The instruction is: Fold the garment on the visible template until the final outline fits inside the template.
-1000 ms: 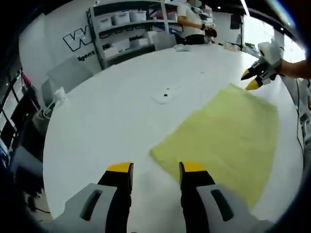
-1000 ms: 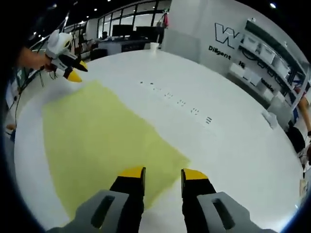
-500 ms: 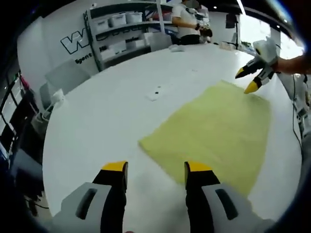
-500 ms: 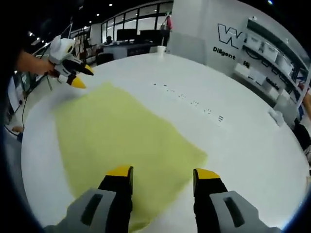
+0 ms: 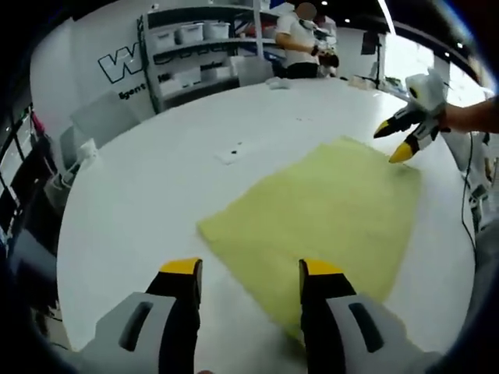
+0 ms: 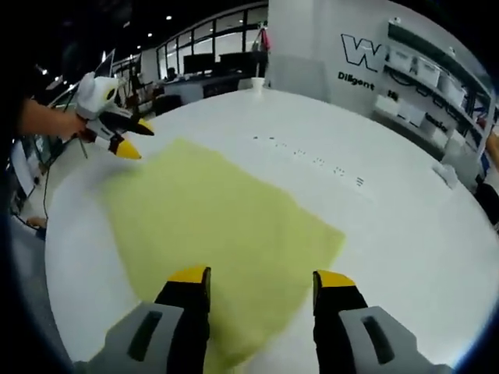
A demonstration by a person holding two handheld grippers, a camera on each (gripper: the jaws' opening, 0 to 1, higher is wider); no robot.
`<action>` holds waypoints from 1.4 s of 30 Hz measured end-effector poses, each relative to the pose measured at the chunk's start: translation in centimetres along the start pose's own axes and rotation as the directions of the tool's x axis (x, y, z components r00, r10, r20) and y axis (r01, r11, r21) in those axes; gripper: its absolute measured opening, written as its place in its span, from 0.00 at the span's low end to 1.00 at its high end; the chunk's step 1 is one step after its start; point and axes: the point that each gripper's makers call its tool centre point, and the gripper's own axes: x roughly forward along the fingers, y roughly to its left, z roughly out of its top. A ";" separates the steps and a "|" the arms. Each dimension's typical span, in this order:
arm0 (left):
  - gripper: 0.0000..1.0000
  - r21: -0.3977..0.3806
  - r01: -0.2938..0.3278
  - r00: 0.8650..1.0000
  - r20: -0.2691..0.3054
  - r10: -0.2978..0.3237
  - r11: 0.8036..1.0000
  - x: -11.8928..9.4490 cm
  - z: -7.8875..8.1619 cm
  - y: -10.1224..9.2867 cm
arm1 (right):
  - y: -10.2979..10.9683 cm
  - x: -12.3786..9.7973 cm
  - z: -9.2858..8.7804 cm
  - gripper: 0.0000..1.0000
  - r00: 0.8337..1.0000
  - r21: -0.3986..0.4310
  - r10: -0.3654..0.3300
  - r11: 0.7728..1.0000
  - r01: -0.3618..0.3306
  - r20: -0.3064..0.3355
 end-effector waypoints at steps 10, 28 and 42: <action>0.51 -0.010 0.002 1.000 -0.011 -0.002 1.000 -1.2 -1.4 -0.4 | 0.7 -1.2 -2.2 0.48 1.000 -0.011 -0.002 1.000 0.002 -0.028; 0.58 0.048 0.031 0.996 -0.081 -0.027 0.998 -2.0 -4.7 -2.1 | 0.6 -3.0 -6.2 0.48 0.993 -0.079 -0.002 0.997 -0.007 -0.122; 0.59 0.087 0.034 0.994 -0.103 -0.025 0.996 -2.9 -5.9 -2.5 | 0.7 -4.5 -7.2 0.48 0.990 -0.117 -0.018 0.993 0.001 -0.140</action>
